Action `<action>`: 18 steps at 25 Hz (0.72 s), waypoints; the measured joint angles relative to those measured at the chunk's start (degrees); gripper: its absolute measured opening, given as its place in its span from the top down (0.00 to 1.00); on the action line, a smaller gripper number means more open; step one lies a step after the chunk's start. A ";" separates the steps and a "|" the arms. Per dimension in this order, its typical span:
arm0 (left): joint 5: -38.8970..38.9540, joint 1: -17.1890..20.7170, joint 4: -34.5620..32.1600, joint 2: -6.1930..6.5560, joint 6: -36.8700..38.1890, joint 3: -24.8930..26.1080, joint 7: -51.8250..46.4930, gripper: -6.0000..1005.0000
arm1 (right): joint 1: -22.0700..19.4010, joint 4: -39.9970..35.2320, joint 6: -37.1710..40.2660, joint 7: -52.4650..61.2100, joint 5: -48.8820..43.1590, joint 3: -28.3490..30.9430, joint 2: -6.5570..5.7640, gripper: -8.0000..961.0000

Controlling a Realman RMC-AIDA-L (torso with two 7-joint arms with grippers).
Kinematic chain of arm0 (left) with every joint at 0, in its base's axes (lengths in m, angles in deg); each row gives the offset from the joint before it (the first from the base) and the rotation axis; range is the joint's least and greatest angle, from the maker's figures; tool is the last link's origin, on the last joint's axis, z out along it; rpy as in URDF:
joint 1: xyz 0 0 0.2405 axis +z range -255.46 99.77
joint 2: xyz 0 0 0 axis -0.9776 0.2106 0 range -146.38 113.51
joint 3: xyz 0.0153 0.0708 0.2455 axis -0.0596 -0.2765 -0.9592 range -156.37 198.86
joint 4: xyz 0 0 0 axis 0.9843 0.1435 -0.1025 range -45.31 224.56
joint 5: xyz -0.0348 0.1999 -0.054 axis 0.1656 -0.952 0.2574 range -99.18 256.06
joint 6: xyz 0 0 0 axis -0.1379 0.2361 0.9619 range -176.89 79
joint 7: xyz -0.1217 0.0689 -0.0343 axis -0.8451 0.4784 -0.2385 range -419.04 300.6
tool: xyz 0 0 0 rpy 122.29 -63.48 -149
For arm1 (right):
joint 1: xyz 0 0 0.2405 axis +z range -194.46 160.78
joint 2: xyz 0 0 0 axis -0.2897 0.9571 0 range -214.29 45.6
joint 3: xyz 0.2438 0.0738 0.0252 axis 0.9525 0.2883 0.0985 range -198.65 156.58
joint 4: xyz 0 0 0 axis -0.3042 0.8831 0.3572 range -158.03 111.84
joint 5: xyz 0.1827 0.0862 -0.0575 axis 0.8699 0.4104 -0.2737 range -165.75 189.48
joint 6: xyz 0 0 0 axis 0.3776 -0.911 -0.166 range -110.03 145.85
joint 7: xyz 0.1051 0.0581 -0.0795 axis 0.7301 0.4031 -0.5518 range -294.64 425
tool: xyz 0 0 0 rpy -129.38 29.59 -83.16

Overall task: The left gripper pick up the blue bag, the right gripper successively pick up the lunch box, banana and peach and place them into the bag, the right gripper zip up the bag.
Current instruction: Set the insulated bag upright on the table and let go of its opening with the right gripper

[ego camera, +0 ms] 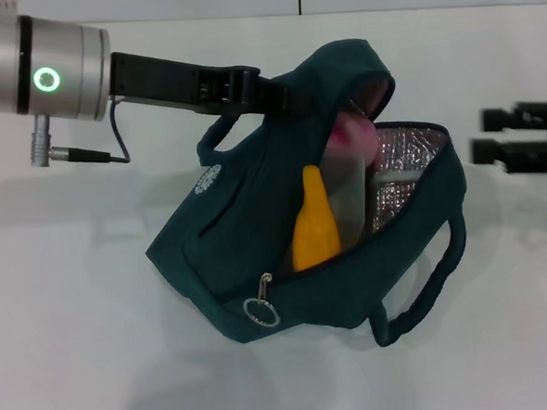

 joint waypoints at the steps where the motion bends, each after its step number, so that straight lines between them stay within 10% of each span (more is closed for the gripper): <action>1: -0.03 0.07 -0.01 0.00 -0.01 0.01 0.00 0.94 | -0.95 0.00 -0.03 -0.35 -0.11 0.19 -0.45 0.27; 6: -0.09 0.18 0.12 0.00 -0.37 -0.01 0.02 0.94 | -4.17 0.63 -0.16 -2.05 -3.21 -0.29 -1.26 0.28; 13: -0.15 -0.21 0.71 0.00 -0.54 -0.01 -0.01 0.94 | -2.23 1.71 -0.32 -3.16 -12.54 -2.65 2.92 0.28; 18: -0.13 -0.05 0.72 0.04 -0.53 0.04 -0.04 0.94 | 2.39 6.90 -5.48 -3.68 -12.50 -7.74 3.25 0.28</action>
